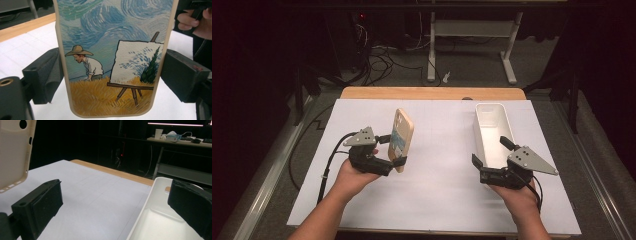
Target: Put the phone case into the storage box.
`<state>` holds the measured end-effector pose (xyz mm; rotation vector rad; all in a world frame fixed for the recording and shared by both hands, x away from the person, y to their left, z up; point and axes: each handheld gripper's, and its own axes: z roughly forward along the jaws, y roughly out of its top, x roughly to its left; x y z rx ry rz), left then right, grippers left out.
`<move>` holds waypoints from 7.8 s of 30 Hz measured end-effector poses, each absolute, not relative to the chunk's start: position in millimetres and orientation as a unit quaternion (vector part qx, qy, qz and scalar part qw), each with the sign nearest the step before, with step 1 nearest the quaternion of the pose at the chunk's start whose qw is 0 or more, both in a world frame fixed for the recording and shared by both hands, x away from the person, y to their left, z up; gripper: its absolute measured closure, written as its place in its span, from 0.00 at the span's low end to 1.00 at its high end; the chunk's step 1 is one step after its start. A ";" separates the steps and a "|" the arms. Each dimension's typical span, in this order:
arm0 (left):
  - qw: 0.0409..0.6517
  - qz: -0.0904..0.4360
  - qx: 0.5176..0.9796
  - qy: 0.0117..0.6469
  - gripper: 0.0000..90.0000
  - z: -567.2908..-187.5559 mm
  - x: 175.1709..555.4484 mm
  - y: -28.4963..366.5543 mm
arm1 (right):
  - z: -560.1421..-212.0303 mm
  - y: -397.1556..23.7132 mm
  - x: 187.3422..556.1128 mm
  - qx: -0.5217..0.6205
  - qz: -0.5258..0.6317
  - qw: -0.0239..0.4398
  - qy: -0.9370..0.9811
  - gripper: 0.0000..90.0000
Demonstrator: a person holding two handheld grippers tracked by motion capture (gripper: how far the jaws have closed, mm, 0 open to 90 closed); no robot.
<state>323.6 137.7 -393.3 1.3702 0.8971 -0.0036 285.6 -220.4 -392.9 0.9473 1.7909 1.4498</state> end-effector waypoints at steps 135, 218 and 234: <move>0.695 -0.127 0.643 0.297 0.13 -433.4 281.2 116.9 | -384.4 -143.8 287.6 0.203 0.643 0.065 0.735 0.00; 0.669 -0.177 0.678 0.247 0.13 -440.9 263.4 101.4 | -384.8 -130.9 282.8 0.150 0.666 0.015 0.731 0.14; 0.669 -0.174 0.677 0.252 0.13 -441.7 263.9 100.6 | -384.7 -131.4 282.8 0.160 0.661 0.015 0.733 0.16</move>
